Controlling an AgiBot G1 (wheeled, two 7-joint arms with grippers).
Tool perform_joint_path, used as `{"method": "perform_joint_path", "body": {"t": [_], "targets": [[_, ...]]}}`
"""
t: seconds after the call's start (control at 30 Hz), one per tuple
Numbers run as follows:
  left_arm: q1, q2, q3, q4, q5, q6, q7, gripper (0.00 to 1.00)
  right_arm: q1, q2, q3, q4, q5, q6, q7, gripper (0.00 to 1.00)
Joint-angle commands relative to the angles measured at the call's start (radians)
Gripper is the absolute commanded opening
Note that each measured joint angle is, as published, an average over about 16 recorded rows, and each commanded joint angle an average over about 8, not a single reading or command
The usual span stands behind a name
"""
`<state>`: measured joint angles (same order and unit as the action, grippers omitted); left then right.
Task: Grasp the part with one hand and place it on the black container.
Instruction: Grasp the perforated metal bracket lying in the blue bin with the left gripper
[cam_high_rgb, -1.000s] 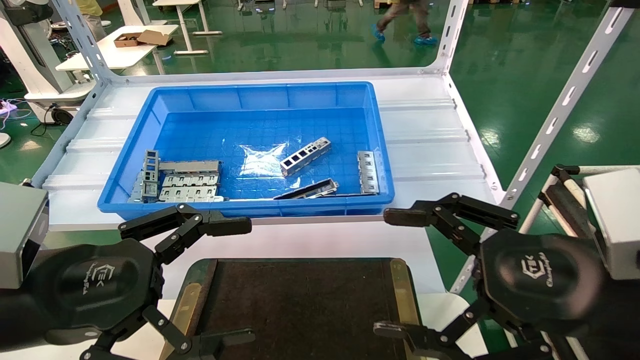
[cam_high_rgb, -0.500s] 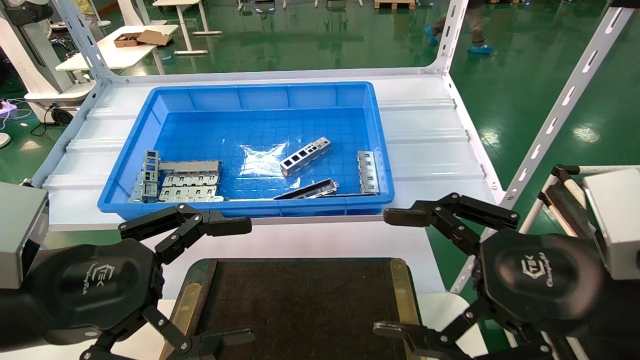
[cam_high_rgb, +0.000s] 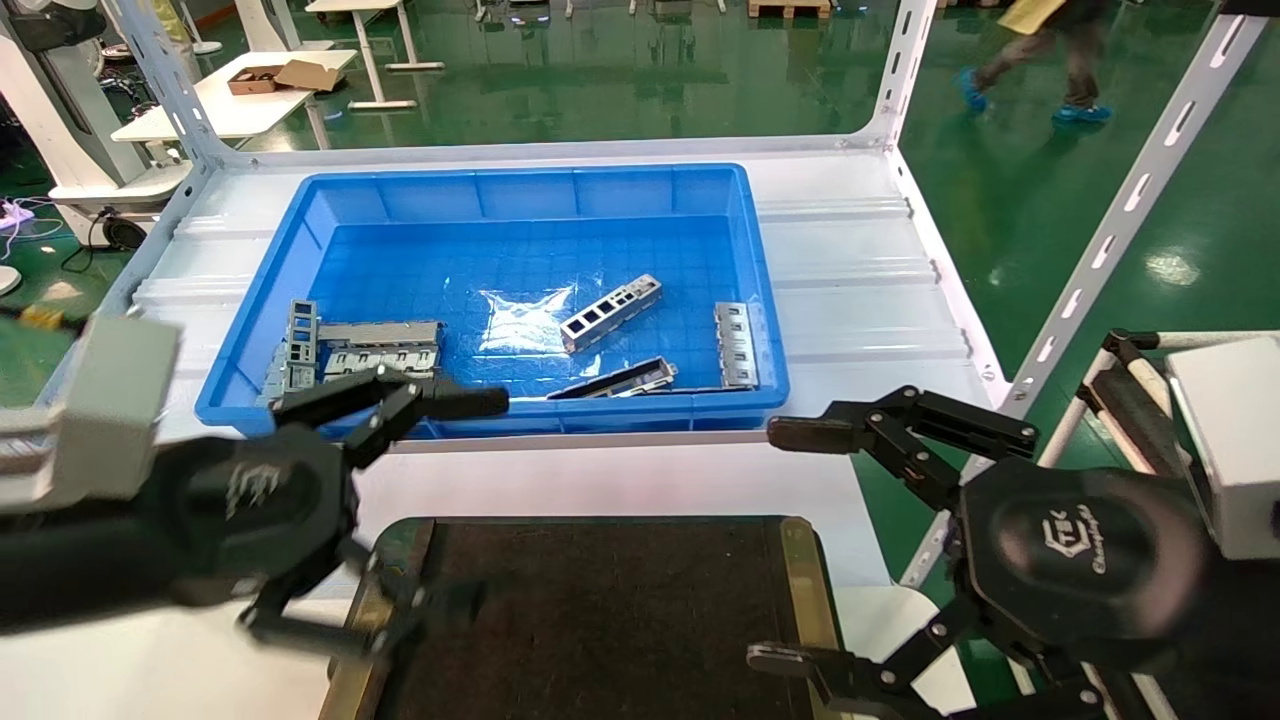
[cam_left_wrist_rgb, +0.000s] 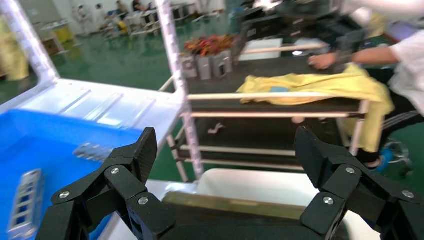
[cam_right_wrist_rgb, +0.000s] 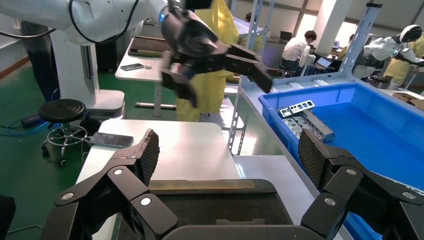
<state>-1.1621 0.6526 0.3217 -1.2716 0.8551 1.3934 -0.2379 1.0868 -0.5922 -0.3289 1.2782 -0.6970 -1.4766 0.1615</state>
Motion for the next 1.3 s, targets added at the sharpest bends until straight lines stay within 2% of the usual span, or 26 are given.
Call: {"method": "perform_joint_path", "body": {"t": [0.03, 0.27, 0.5, 0.87, 1.3], "targets": [[-0.017, 0.009, 0.01, 0.003, 0.026, -0.022, -0.013, 1.0, 0.0, 0.0, 0.0, 0.0, 0.0, 0.0, 0.0, 1.0], [-0.116, 0.082, 0.064, 0.046, 0.14, -0.095, -0.066, 1.0, 0.0, 0.0, 0.0, 0.0, 0.0, 0.0, 0.0, 1.0], [-0.205, 0.19, 0.122, 0.146, 0.276, -0.198, -0.079, 1.0, 0.0, 0.0, 0.0, 0.0, 0.0, 0.0, 0.0, 1.0], [-0.324, 0.382, 0.208, 0.388, 0.455, -0.357, -0.096, 1.0, 0.0, 0.0, -0.001, 0.0, 0.0, 0.0, 0.0, 1.0], [-0.419, 0.609, 0.252, 0.726, 0.559, -0.559, -0.03, 1.0, 0.0, 0.0, -0.001, 0.0, 0.001, 0.0, -0.001, 1.0]]}}
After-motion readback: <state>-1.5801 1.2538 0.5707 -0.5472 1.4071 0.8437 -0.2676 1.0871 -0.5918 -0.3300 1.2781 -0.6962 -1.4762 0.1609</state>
